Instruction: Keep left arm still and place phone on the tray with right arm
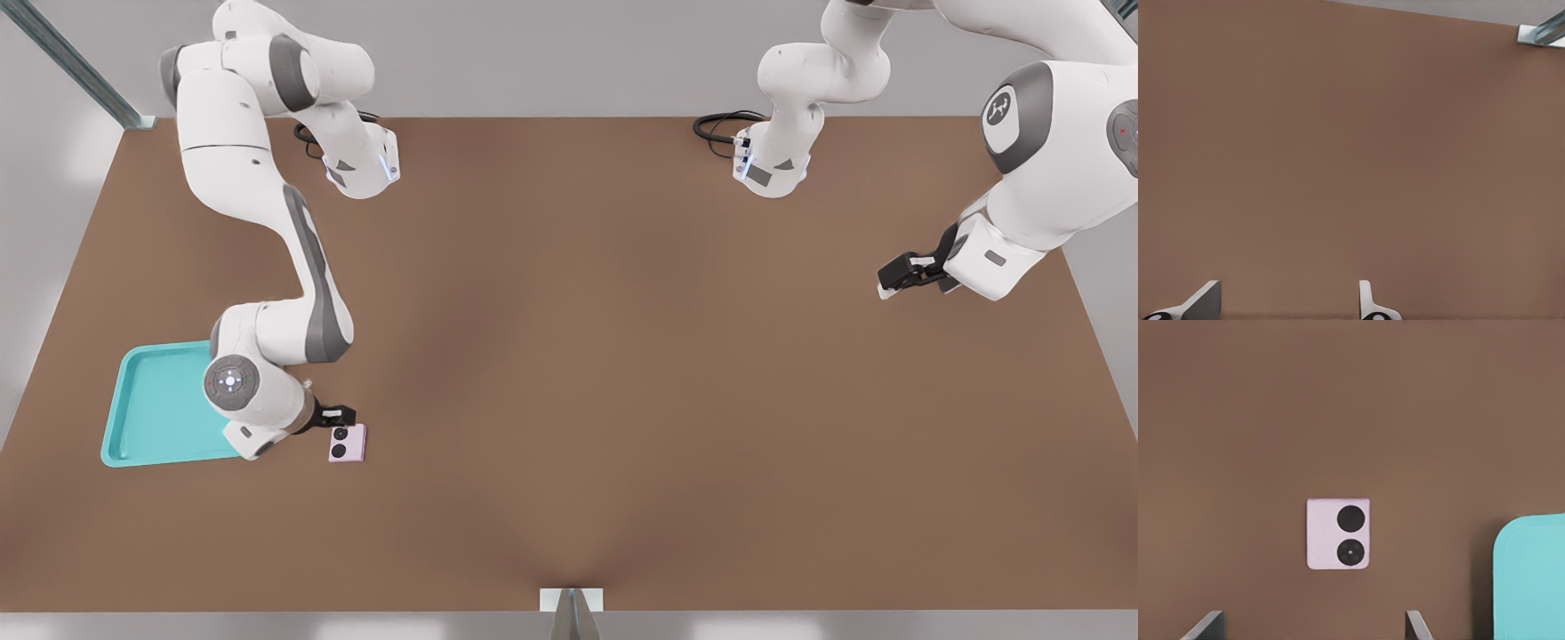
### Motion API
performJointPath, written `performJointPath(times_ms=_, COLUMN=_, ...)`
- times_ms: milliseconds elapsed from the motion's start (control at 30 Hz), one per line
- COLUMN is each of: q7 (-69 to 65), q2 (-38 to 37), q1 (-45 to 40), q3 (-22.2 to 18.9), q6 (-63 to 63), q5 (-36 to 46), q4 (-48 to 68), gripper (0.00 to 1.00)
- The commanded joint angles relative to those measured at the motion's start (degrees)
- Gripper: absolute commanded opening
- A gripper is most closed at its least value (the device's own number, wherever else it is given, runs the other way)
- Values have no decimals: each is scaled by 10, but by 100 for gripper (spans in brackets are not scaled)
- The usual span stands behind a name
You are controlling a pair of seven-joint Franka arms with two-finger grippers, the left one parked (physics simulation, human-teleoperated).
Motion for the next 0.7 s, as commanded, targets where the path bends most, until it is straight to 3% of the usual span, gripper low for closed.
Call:
performJointPath(times_ms=0, q7=13, q2=21, q1=6, q3=-5, q6=73, q5=21, q4=12, gripper=100)
performJointPath(times_ms=200, q7=-23, q2=64, q1=13, q3=-12, q6=95, q5=31, q4=16, gripper=100)
performJointPath(times_ms=267, q7=-95, q2=68, q1=12, q3=-31, q6=110, q5=111, q4=-2, gripper=100)
performJointPath(times_ms=667, q7=-110, q2=103, q1=14, q3=-33, q6=139, q5=111, q4=-20, gripper=100)
